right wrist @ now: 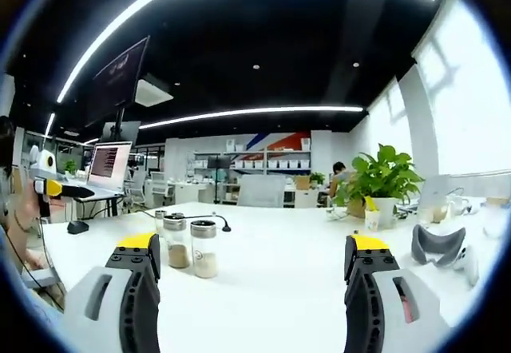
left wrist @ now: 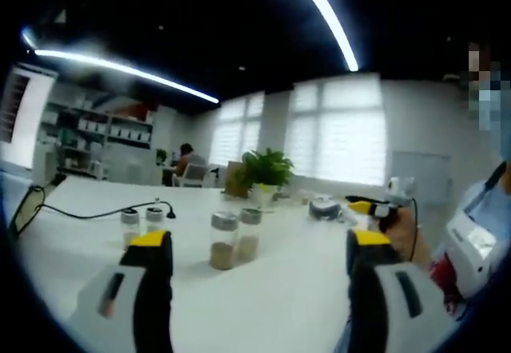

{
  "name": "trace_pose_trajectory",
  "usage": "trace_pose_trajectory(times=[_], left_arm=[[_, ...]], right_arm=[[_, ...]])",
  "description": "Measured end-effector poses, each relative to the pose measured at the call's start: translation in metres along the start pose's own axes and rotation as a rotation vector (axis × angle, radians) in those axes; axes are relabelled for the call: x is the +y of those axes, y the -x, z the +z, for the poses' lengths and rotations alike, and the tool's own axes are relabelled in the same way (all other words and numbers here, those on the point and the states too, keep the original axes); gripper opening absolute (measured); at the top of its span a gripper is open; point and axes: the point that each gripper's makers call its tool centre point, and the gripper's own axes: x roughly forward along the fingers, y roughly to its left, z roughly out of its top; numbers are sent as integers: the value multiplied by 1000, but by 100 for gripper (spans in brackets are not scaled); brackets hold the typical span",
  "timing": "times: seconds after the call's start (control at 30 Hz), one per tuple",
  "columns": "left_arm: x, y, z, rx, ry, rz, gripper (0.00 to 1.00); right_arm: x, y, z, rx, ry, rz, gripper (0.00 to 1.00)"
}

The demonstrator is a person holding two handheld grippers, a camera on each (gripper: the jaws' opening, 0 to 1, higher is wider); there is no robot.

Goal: Rotate the seasoning bottle until the label or dispensing opening points toward the visible target arrow and the bottle remains upright within the marked orientation range

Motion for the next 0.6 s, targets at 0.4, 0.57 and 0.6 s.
trace_pose_trajectory(times=[0.4,0.57,0.6], left_arm=[[10,0,15,50,-95,20,83],[10,-8,20,57,-107,12,90],[12,-10,22,55,-132,24,90]], right_arm=[[8,-2,-7,26,23,45,100],[1,5,7,-31,37,2,100],[0,6,8,-35,37,-1,100]])
